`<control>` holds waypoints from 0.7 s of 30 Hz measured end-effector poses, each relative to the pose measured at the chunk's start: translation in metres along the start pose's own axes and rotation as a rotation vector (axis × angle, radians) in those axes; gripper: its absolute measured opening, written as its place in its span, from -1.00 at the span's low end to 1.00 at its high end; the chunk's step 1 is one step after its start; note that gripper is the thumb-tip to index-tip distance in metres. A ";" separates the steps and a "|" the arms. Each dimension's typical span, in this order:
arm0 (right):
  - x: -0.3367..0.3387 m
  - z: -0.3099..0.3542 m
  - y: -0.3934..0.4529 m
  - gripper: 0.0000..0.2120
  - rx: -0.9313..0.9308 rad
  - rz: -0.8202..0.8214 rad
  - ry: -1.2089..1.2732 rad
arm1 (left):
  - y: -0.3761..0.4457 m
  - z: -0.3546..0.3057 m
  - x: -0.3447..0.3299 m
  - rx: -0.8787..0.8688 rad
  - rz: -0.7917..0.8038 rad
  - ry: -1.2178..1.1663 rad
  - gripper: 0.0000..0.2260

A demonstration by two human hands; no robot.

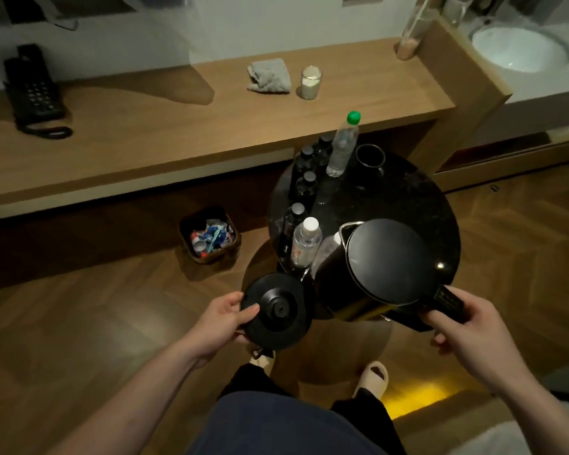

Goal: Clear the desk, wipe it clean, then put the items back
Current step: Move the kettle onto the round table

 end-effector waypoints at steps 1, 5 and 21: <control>0.010 -0.004 0.006 -0.71 0.009 0.033 0.001 | 0.002 0.000 -0.008 0.007 -0.013 -0.015 -0.76; 0.053 -0.023 0.036 -0.63 0.106 0.159 0.001 | 0.013 0.003 -0.043 0.012 -0.113 -0.115 -0.77; 0.185 -0.112 0.108 -0.75 0.219 0.277 0.013 | 0.070 0.050 -0.237 0.074 -0.352 -0.668 -0.75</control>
Point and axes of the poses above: each hand's wrist, its own y-axis towards the middle knuckle, its own x-axis out of the back of the hand, z = x × y, the point moved 4 cm from there along y, towards the middle knuckle, and after that the axes turned 13 degrees about x, right-handed, at the moved point
